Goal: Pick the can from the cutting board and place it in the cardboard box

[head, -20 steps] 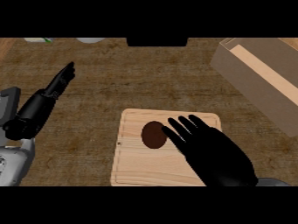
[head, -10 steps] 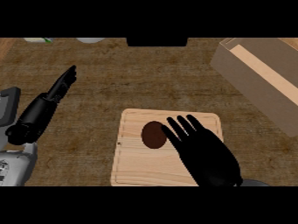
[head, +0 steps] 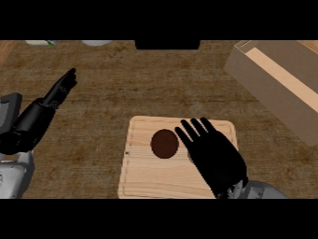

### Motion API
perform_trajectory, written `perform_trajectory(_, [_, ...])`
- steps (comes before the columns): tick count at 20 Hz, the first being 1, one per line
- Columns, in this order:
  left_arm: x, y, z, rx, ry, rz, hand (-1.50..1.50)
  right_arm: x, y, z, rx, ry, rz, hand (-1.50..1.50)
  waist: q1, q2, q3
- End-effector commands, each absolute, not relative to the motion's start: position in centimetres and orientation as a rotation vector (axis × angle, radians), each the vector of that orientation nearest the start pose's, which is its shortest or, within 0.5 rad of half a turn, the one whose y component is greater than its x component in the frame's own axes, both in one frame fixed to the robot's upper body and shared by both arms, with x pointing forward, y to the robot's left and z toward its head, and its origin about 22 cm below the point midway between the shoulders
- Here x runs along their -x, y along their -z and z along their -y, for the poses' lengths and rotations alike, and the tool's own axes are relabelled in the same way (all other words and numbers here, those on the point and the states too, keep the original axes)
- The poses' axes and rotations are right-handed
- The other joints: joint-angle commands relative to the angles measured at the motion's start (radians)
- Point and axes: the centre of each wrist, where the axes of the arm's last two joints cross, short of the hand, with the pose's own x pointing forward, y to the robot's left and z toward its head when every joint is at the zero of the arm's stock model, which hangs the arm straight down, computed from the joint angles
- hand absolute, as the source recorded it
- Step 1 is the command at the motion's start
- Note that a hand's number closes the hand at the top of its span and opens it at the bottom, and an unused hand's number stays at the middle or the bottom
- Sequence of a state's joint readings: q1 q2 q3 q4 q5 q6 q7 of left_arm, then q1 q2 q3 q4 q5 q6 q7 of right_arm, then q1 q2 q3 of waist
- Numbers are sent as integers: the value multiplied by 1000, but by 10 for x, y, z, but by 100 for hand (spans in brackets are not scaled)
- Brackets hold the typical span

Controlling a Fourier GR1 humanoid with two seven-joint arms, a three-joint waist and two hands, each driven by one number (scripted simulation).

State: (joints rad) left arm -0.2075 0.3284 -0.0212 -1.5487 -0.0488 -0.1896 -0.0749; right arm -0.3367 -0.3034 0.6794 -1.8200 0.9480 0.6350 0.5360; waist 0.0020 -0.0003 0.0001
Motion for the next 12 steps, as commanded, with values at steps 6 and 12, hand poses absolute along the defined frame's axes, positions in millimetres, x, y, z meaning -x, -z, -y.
perform_trajectory(6, [-284, -42, -256, -110, 536, 1745, 0, -230, -76, 112, 713, -1772, 1137, -150, -2, 0, 0])
perform_trajectory(12, [-303, -59, -263, -83, 529, 1746, 0, -248, -58, 130, 780, -1770, 1109, -150, -3, 1, 0])
